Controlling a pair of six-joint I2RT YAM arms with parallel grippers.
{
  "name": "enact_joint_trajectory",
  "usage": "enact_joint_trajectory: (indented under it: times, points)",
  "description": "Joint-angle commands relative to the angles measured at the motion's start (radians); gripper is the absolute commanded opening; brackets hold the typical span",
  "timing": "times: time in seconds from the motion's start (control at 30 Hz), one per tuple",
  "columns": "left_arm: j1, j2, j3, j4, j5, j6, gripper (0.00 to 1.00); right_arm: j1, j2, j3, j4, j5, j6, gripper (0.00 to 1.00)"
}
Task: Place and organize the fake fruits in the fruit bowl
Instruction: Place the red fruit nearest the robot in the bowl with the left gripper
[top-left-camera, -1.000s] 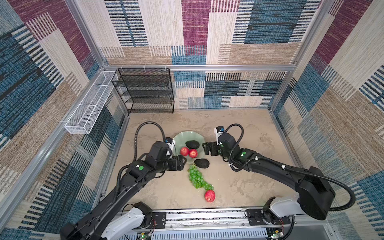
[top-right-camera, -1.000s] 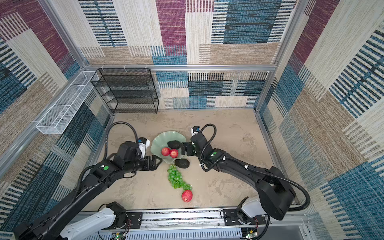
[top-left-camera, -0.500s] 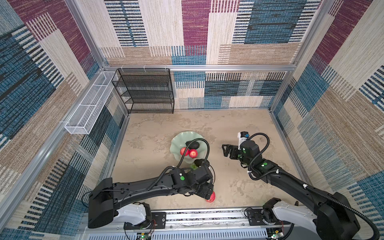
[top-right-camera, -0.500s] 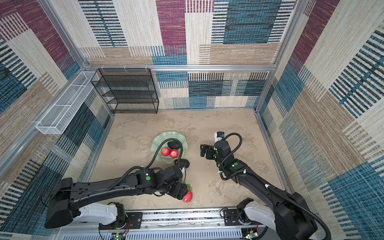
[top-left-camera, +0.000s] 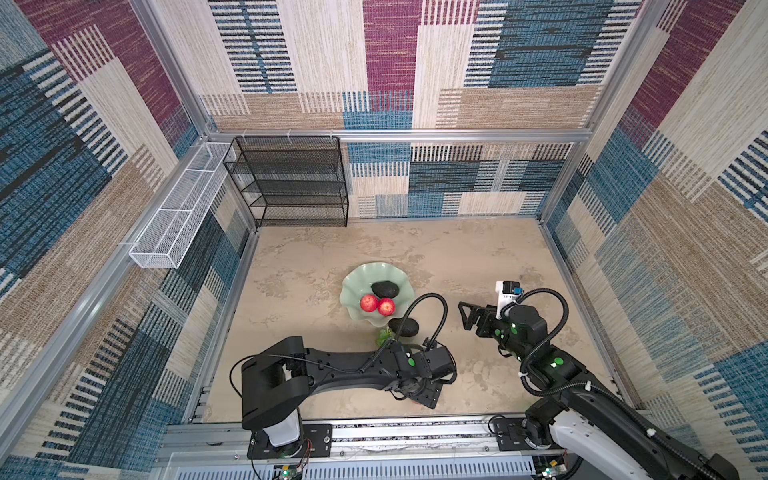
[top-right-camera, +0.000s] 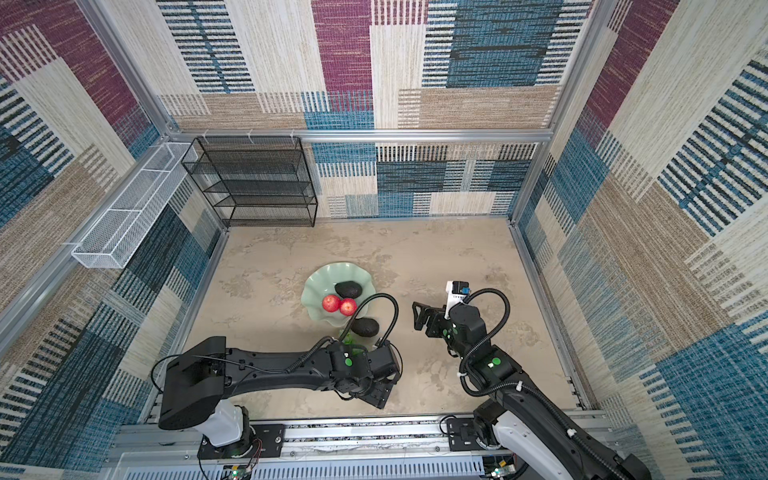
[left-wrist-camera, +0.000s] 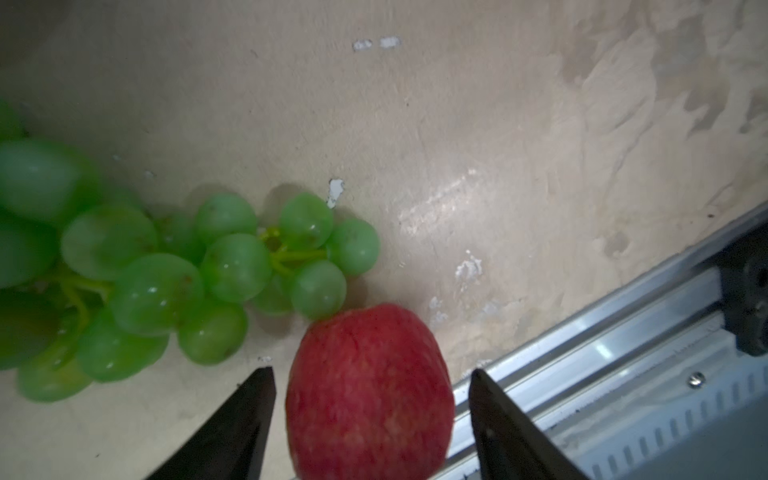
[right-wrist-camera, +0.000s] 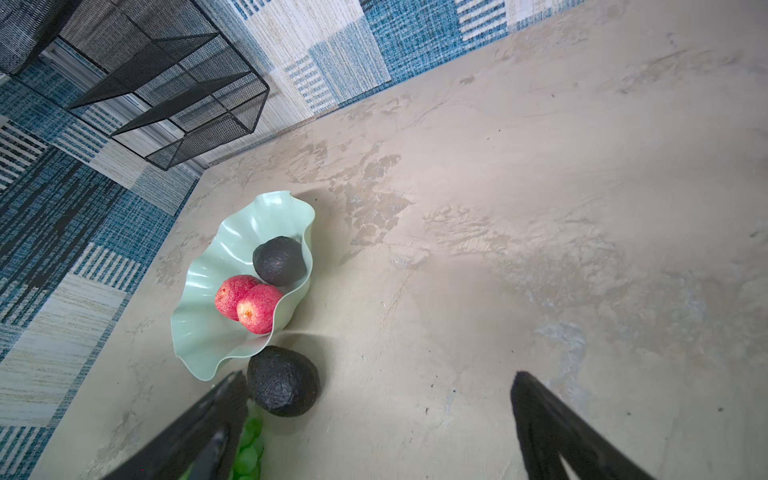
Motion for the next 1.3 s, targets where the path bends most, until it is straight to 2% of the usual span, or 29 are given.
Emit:
enact_joint_trajectory:
  times: [0.0,0.1,0.23,0.33,0.53,0.63,0.7,0.8,1.07,1.27]
  points:
    - [-0.002,0.012,0.016,0.004,0.014,-0.023,0.63,0.0,-0.019,-0.008,-0.016,0.025,0.018,1.0]
    - [-0.002,-0.022,0.013,0.013,0.005,-0.002,0.53,0.0,-0.018,-0.009,-0.012,0.032,0.02,1.0]
    - [0.018,-0.154,0.023,-0.018,-0.06,0.033,0.53,-0.001,0.005,0.008,0.001,0.03,0.008,1.0]
    - [0.077,-0.262,0.033,-0.057,-0.138,0.082,0.53,-0.001,0.033,0.035,0.002,0.025,-0.018,1.0]
    - [0.384,-0.401,0.065,-0.095,-0.18,0.266,0.53,0.0,0.089,0.057,0.052,0.006,-0.059,1.0]
    - [0.554,-0.423,0.053,-0.033,-0.122,0.333,0.53,-0.001,0.177,0.116,0.041,-0.034,-0.091,0.99]
    - [0.668,-0.395,0.057,0.011,-0.061,0.363,0.53,0.0,0.228,0.132,0.062,-0.077,-0.097,0.98]
    - [0.762,-0.31,0.099,0.049,-0.003,0.375,0.53,0.0,0.289,0.145,0.091,-0.113,-0.092,0.97]
    - [0.856,-0.07,0.205,0.112,0.04,0.37,0.53,0.022,0.386,0.158,0.124,-0.205,-0.079,0.96]
    - [0.887,0.074,0.293,0.103,0.055,0.367,0.53,0.072,0.441,0.131,0.177,-0.249,-0.127,0.96]
